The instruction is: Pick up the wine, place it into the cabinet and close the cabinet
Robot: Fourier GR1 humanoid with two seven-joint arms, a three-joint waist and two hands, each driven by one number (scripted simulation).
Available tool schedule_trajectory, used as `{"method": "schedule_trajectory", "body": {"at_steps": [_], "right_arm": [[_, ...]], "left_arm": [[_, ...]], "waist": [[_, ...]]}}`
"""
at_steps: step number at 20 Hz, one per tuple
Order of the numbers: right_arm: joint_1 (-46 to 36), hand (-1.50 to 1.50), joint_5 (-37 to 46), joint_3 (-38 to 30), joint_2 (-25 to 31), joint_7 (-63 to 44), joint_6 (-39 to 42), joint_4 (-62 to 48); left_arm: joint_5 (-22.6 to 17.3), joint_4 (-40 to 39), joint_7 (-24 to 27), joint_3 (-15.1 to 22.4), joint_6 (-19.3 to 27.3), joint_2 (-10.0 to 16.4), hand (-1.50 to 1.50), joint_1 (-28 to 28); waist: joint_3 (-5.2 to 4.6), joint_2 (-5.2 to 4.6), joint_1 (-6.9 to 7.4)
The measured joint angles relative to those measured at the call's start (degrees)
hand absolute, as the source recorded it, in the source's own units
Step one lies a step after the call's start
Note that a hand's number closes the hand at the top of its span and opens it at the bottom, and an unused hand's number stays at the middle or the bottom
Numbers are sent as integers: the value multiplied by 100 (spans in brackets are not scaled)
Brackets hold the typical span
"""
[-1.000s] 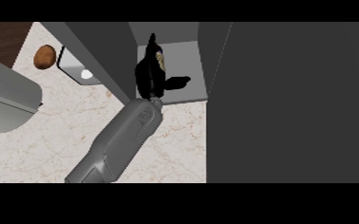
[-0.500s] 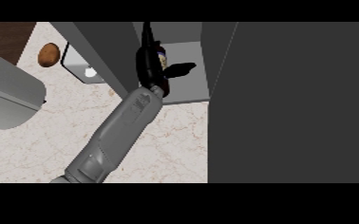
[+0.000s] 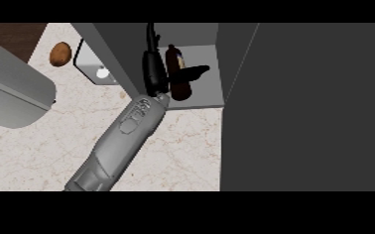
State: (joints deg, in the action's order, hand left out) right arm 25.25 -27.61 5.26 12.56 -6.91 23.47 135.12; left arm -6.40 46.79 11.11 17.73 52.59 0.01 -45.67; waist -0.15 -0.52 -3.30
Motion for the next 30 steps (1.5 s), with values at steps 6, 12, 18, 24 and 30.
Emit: {"method": "schedule_trajectory", "body": {"at_steps": [6, 12, 18, 24, 30], "right_arm": [[-2, -150, 19, 150, -44, -77, -222, 54], [29, -150, 56, 149, 23, -36, -314, 85], [114, -150, 107, 113, 58, 64, -375, 83], [97, -150, 170, 129, 131, 15, -535, 99], [3, -150, 220, 22, 295, -45, -567, 100]], "left_arm": [[-523, 452, 491, 222, -326, 20, -150, 381], [-710, 1154, 647, 567, -669, 13, -150, 914], [-746, 2294, 593, 869, -886, 103, -150, 1794], [-631, 3627, 196, 1239, -1066, 573, -150, 2611], [-565, 4896, -149, 1321, -1273, 1285, -150, 3456]], "waist": [[5, 45, 150], [8, 73, 237], [11, 90, 299], [12, 98, 336], [12, 91, 346]]}}
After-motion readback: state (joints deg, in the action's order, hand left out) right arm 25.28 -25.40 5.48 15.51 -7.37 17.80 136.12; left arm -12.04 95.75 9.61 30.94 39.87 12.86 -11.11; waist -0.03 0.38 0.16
